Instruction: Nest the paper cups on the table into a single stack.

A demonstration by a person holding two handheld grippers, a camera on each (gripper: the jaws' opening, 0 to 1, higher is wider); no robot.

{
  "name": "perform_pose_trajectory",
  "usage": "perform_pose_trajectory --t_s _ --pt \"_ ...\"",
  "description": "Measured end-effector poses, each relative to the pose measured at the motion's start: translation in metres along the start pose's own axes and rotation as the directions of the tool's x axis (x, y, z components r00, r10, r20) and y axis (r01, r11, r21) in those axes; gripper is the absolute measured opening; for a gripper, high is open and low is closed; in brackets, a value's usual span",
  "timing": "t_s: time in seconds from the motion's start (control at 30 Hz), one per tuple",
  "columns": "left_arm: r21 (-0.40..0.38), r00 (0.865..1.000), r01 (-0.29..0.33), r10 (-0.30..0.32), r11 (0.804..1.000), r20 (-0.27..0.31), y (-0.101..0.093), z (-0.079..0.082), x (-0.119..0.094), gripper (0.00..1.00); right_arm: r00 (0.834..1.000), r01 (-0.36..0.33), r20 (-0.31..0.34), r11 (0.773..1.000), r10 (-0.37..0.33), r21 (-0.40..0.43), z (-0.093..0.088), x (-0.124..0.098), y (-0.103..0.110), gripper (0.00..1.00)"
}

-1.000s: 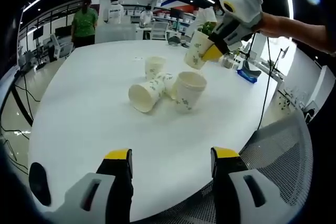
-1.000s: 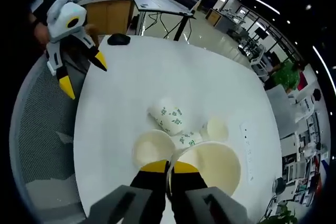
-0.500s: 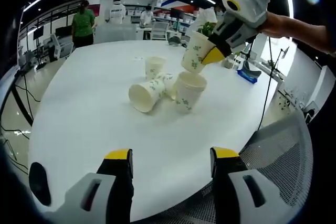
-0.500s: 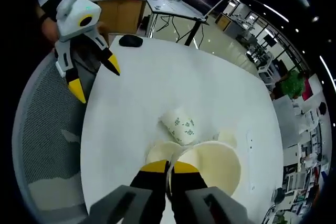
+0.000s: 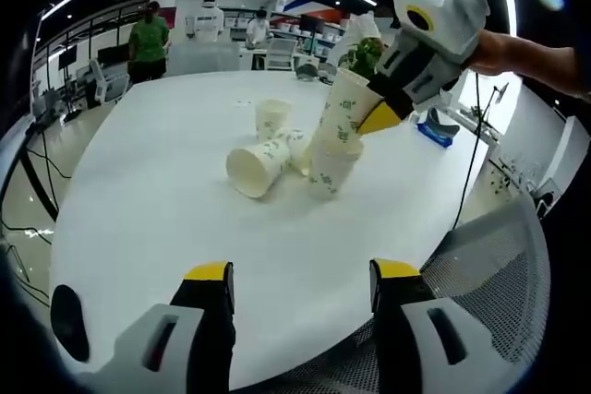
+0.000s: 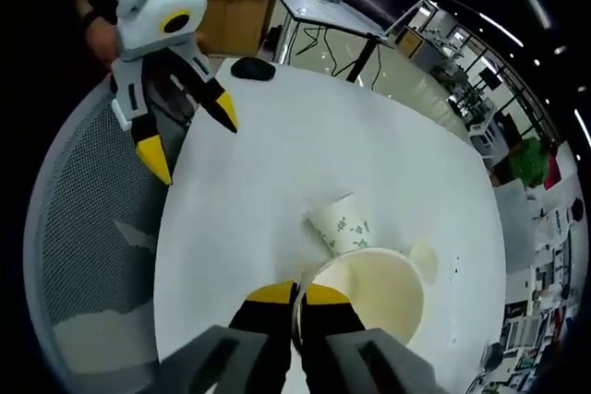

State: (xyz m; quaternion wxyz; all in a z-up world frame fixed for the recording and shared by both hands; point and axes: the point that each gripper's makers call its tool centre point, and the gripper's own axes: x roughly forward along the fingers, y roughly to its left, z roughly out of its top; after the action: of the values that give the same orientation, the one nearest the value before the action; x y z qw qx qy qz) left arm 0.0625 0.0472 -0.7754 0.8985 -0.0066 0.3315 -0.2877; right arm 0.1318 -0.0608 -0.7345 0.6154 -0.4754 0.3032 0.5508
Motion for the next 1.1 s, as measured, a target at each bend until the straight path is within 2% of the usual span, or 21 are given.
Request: perform_pose_trajectory --t_s 1.1 --pt "0.001 1.000 -0.001 0.001 1.000 -0.006 0.001 0.001 0.000 0.58 1.000 -0.003 -0.005 0.999 0.003 0.037 -0.010 0.003 -0.001 0.00"
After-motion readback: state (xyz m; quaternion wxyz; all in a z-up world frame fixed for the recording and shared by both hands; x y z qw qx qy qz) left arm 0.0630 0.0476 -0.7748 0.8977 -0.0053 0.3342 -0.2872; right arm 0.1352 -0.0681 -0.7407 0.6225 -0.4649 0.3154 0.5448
